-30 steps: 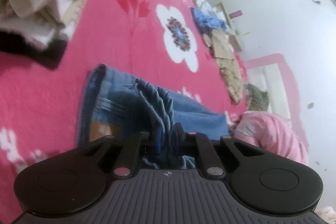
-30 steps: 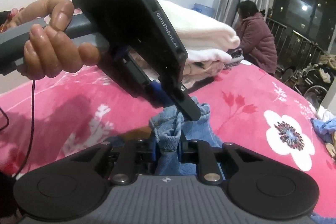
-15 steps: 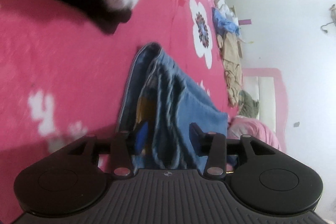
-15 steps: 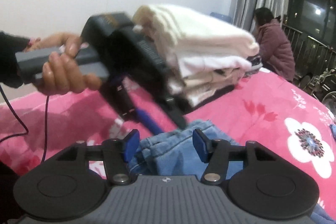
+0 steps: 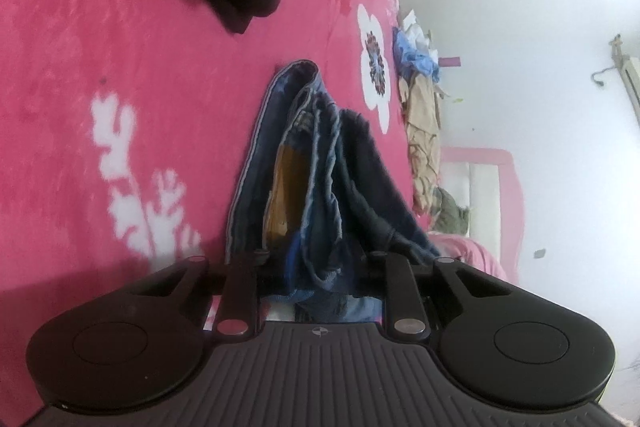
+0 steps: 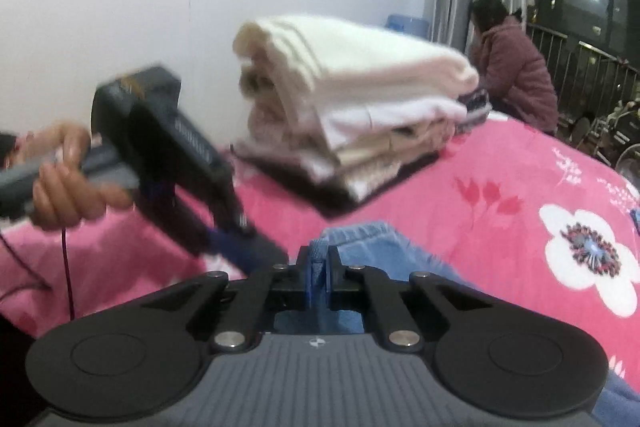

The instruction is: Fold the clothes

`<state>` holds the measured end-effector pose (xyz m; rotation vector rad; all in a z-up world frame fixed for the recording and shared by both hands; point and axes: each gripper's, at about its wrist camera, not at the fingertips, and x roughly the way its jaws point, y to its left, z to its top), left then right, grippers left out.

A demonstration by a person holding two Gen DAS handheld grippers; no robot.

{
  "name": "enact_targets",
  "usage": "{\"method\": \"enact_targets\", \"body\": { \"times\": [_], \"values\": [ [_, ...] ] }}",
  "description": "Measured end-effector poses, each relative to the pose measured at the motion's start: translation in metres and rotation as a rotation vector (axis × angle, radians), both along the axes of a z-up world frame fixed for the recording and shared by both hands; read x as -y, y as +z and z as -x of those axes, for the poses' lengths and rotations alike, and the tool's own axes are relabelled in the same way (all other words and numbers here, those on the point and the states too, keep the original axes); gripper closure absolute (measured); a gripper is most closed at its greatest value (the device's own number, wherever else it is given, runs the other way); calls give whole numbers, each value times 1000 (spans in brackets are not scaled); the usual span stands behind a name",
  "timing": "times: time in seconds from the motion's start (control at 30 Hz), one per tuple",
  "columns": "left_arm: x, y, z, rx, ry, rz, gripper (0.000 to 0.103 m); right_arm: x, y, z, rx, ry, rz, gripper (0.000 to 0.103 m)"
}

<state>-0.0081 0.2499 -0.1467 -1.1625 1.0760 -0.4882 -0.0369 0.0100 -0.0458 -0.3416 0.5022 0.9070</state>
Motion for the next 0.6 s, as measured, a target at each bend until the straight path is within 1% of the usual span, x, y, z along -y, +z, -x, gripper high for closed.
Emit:
{"method": "enact_targets", "body": {
  "times": [0.07,0.17,0.2,0.27,0.33,0.43,0.5,0.6],
  "values": [
    [-4,-1,1,-8,19,7,81,-8,-5,1,19,13,31,96],
    [-12,6,5,5,60,-21,81,-18,-30,1,-33,33,84,92],
    [-15,11,6,21,74,-42,81,-21,-35,3,-34,35,96,91],
    [-16,28,7,80,97,-109,79,-21,-37,12,7,35,94,89],
    [-12,47,6,163,105,-154,76,-13,-28,15,9,54,34,62],
    [11,71,-8,262,56,-182,74,15,-8,16,-4,49,-115,61],
    [33,81,-22,307,-1,-210,74,38,-1,7,-13,-32,-148,61],
    [69,83,-37,335,-109,-306,74,91,0,-17,-53,-295,-171,64]
  ]
}}
